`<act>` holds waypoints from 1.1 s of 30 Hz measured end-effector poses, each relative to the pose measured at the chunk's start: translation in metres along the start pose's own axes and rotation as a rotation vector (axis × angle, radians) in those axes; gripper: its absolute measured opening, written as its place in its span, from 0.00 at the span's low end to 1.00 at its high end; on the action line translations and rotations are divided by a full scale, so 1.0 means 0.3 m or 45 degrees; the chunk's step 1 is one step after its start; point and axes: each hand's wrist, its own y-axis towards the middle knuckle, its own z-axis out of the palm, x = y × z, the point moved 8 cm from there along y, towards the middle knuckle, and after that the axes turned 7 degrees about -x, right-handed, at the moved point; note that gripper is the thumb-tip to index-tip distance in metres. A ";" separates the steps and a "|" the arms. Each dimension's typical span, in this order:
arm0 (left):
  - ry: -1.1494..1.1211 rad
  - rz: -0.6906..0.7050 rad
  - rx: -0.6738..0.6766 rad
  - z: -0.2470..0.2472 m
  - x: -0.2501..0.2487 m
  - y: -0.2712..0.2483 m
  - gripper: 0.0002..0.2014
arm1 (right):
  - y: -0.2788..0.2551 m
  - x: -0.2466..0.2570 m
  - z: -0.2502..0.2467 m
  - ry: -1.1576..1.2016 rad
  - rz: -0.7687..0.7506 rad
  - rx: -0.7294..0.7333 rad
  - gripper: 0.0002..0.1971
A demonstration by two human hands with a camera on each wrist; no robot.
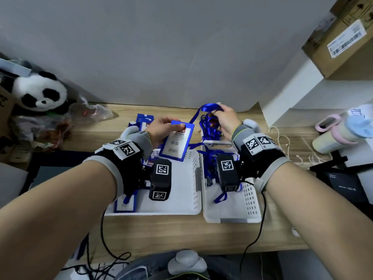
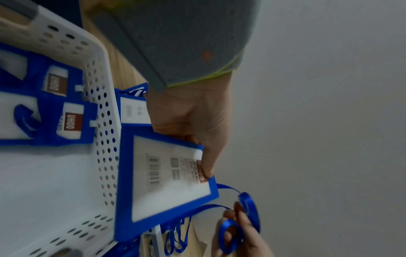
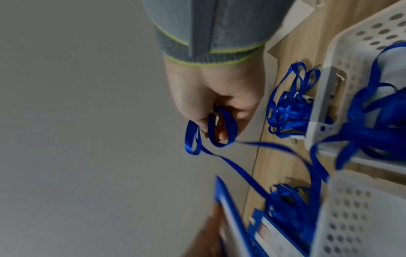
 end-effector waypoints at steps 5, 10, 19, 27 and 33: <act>0.046 -0.102 -0.123 0.042 0.041 0.062 0.17 | 0.093 0.060 -0.091 0.137 -0.027 -0.020 0.02; 0.138 -0.152 -0.132 0.099 0.084 0.111 0.12 | 0.217 -0.031 -0.156 0.195 0.097 -0.089 0.08; 0.175 -0.279 -0.163 0.130 0.148 0.161 0.10 | 0.291 -0.220 -0.168 -0.503 0.311 0.171 0.24; 0.249 -0.322 -0.125 0.141 0.197 0.130 0.06 | 0.081 -0.362 -0.118 -0.681 0.555 0.673 0.10; 0.277 -0.329 -0.089 0.147 0.229 0.078 0.10 | -0.015 -0.525 -0.120 -1.094 0.574 0.639 0.10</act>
